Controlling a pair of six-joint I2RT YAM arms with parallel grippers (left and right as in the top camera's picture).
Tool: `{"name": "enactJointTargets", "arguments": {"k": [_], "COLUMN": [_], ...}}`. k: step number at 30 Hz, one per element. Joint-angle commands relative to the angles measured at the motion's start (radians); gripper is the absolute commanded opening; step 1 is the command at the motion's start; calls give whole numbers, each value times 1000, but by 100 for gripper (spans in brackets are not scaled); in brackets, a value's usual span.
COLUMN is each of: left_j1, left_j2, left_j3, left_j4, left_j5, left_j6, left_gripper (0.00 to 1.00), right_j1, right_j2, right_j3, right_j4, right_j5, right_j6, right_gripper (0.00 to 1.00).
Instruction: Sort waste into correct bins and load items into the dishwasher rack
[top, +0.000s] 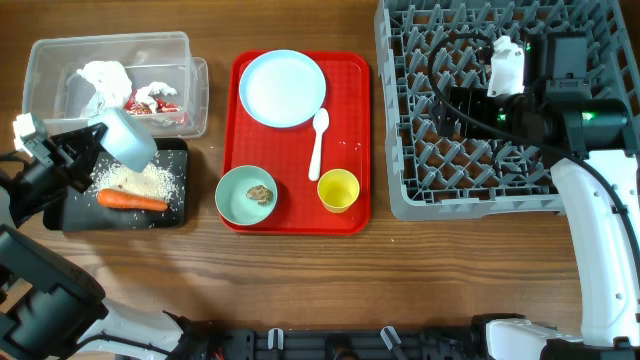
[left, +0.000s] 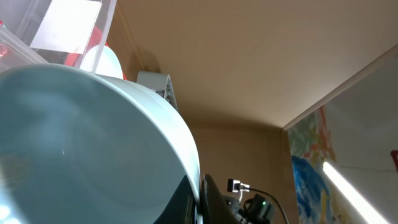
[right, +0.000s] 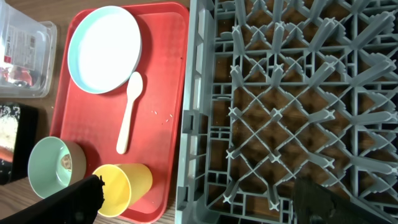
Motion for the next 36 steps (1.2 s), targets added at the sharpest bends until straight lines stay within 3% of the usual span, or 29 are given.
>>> {"name": "enactJointTargets", "arguments": {"k": [1, 3, 10, 14, 16, 19, 24, 27, 29, 31, 34, 36], "left_j1": [34, 53, 71, 70, 64, 13, -226, -454, -622, -798, -1059, -1186], "left_j2": [5, 6, 5, -19, -72, -186, -372, -414, -416, -413, -388, -349], "left_j3": [-5, -5, -5, -5, -5, -3, -2, -2, -2, -2, -2, -3], "left_j4": [-33, 26, -76, -151, -234, -254, -58, 221, 381, 490, 566, 569], "left_j5": [14, -32, -64, -50, 10, 34, -22, -257, -559, -846, -1303, -1509], "left_j6": [21, 14, 18, 94, 203, 264, 211, -125, -354, -431, -433, -415], "left_gripper": [4, 4, 4, 4, 4, 4, 4, 4, 4, 4, 4, 4], "right_j1": [-4, -4, -4, -4, -4, -4, -4, -4, -4, -4, -4, -4], "right_j2": [8, 8, 8, 8, 8, 8, 8, 8, 8, 8, 8, 8], "right_j3": [13, 13, 13, 13, 13, 13, 13, 13, 13, 13, 13, 13], "right_j4": [-5, -2, 1, -1, -1, 1, 10, 12, 10, 3, 1, 2], "right_j5": [-2, -2, -6, -6, -6, -6, -6, -6, -6, -6, -6, -6], "right_j6": [14, 14, 19, 19, 19, 19, 19, 19, 19, 19, 19, 19], "right_gripper": [100, 100, 100, 100, 100, 100, 100, 100, 100, 100, 100, 100]}}
